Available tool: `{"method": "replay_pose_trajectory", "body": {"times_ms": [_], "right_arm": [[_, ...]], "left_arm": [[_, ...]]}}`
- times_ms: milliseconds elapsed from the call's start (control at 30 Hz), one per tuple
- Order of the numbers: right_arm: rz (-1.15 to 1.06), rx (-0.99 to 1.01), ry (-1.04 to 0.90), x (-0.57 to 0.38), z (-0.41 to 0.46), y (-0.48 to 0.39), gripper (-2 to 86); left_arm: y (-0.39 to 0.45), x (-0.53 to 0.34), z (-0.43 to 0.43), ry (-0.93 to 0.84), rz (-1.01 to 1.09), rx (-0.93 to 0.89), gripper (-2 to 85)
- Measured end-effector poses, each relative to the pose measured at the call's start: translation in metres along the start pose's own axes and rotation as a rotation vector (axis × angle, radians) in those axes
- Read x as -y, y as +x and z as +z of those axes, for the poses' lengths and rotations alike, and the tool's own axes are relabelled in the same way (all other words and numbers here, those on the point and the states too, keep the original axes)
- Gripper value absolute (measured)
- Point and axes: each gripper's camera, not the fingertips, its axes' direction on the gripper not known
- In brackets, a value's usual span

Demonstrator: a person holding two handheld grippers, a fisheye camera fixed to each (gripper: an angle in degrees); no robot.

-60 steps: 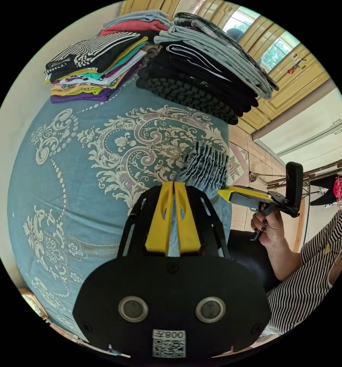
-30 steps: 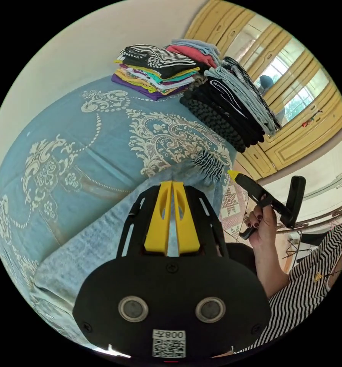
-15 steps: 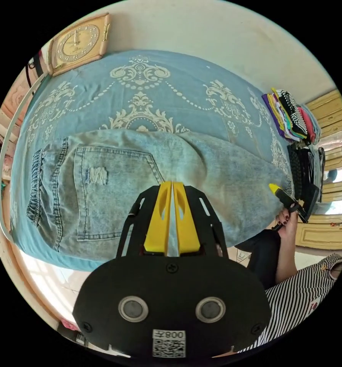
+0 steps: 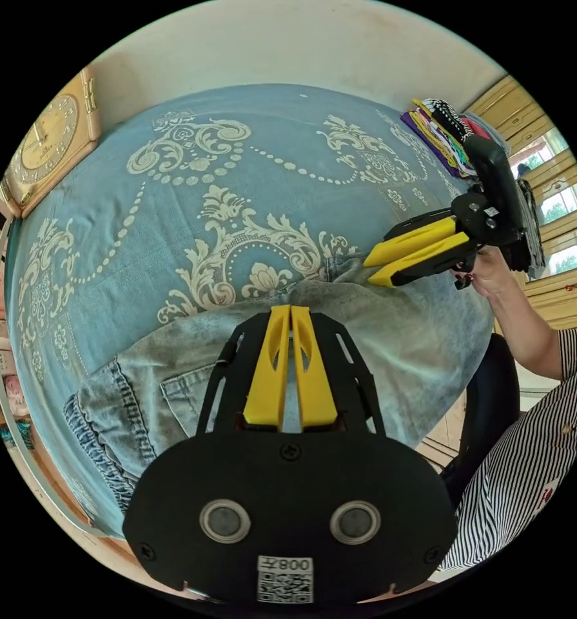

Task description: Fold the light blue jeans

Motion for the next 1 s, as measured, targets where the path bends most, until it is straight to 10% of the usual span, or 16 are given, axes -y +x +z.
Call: {"method": "replay_pose_trajectory", "body": {"times_ms": [367, 700, 1000], "right_arm": [[0.018, -0.015, 0.293, -0.022, -0.044, -0.045, 1.3], [-0.005, -0.063, 0.330, -0.015, -0.065, -0.064, 0.9], [0.012, -0.154, 0.556, -0.023, -0.114, -0.091, 0.3]], "left_arm": [[-0.023, 0.001, -0.080, 0.153, 0.065, -0.119, 3.9], [-0.063, 0.083, -0.065, -0.112, 0.137, -0.446, 6.5], [-0.078, 0.095, -0.123, 0.029, 0.138, -0.377, 3.2]]}}
